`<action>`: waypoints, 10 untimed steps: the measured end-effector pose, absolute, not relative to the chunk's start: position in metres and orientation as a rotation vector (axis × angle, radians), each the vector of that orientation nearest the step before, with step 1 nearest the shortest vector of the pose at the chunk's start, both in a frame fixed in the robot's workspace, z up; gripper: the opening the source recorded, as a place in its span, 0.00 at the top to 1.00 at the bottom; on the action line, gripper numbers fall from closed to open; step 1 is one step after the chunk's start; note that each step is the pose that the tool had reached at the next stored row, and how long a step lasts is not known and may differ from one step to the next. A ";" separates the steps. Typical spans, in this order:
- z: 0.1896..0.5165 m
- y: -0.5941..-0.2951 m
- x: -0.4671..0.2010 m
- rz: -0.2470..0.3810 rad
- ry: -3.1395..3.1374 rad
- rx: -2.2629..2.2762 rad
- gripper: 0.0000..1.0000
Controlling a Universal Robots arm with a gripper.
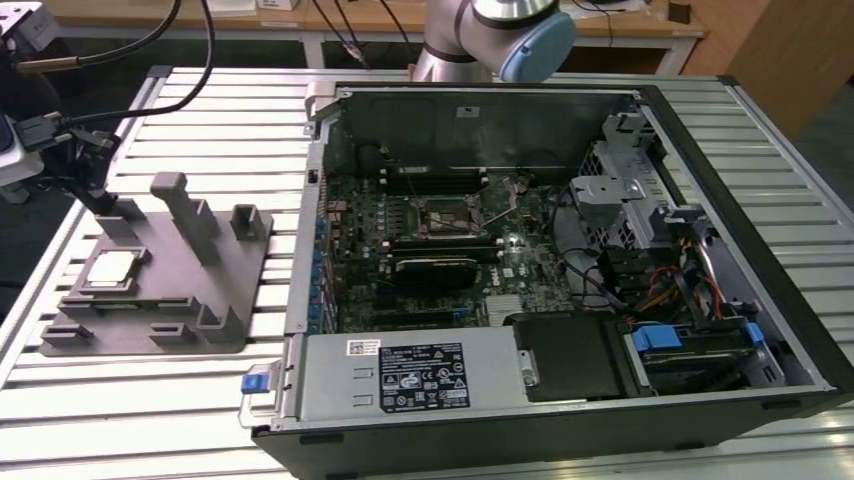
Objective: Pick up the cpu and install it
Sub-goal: 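Pick up the cpu and move it towards the insertion slot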
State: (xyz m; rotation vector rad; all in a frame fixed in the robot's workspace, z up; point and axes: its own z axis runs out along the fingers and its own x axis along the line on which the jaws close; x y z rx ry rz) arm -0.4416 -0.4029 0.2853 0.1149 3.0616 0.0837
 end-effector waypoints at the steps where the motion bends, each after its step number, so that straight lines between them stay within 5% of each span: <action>1: 0.284 -0.403 -0.442 0.084 3.062 0.115 0.89; 10: 0.274 -0.403 -0.443 0.083 3.071 0.116 0.89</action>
